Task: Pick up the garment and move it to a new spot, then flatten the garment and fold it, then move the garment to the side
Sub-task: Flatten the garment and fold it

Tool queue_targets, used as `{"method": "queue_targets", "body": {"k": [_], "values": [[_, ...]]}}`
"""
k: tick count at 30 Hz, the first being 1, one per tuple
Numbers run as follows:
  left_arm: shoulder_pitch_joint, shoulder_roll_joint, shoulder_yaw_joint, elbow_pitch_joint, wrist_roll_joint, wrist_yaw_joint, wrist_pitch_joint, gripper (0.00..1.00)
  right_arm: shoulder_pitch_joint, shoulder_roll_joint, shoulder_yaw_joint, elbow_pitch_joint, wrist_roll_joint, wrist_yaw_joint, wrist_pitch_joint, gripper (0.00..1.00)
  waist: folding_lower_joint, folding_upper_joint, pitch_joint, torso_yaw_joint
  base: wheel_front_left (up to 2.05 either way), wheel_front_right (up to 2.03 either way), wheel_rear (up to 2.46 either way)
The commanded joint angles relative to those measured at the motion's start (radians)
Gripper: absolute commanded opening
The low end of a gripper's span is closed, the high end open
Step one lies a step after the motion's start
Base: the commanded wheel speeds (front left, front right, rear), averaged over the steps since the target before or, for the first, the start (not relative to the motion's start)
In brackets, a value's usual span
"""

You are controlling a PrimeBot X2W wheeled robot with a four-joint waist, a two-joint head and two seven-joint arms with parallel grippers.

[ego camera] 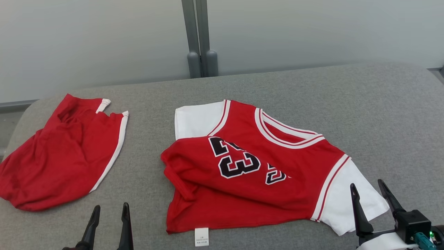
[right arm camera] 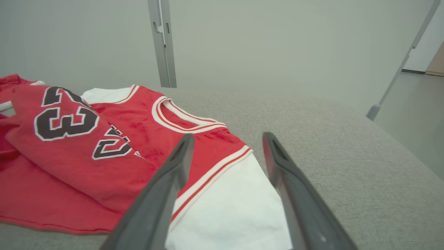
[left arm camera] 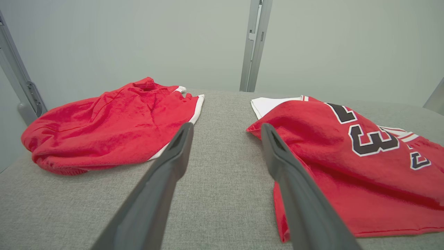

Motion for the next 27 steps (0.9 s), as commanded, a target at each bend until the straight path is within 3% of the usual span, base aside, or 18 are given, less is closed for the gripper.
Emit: {"method": "queue_targets", "body": {"k": [1, 14, 19, 27], "values": [[0.006, -0.002, -0.004, -0.003, -0.016, -0.006, -0.003, 1.00, -0.003, -0.001, 0.002, 0.003, 0.007, 0.000, -0.003, 1.00, 0.0000, 0.0000, 0.000, 0.001, 0.00, 0.00, 0.00], [-0.004, -0.003, -0.030, -0.013, -0.015, -0.001, -0.003, 1.00, -0.027, -0.011, -0.014, 0.009, 0.033, 0.000, -0.003, 1.00, 0.0000, 0.0000, 0.009, -0.004, 0.00, 0.00, 0.00], [-0.036, -0.002, -0.136, 0.123, -0.047, -0.017, -0.002, 1.00, -0.103, -0.096, 0.024, 0.185, 0.041, 0.000, 0.006, 1.00, 0.0000, 0.0000, 0.042, -0.020, 0.00, 0.00, 0.00], [-0.147, -0.001, -0.252, 0.286, -0.110, -0.024, 0.124, 1.00, -0.281, -0.227, 0.167, 0.469, 0.089, 0.000, 0.200, 1.00, 0.0000, 0.0000, 0.104, -0.028, 0.00, 0.00, 0.00]]}}
